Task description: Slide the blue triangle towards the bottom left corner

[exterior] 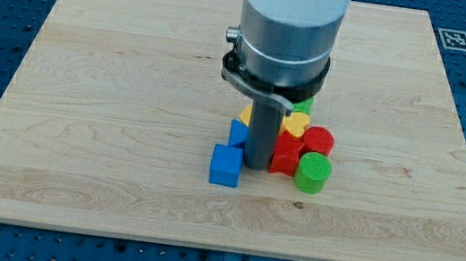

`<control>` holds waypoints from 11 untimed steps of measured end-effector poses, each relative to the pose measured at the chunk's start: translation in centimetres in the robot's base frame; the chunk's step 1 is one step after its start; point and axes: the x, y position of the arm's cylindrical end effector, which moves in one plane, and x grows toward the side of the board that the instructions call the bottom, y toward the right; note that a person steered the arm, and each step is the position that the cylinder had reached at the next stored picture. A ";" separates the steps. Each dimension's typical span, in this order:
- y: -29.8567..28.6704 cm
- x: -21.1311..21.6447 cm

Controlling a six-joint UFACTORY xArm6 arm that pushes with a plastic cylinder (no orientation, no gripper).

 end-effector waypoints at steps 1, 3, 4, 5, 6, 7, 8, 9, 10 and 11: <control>-0.1 -1.8; -3.8 -3.6; -6.2 -3.6; -8.8 -3.6; -9.9 -3.6; -11.1 -3.6; -11.6 -3.6; -11.6 -3.3; -12.0 -2.5; -12.7 -0.7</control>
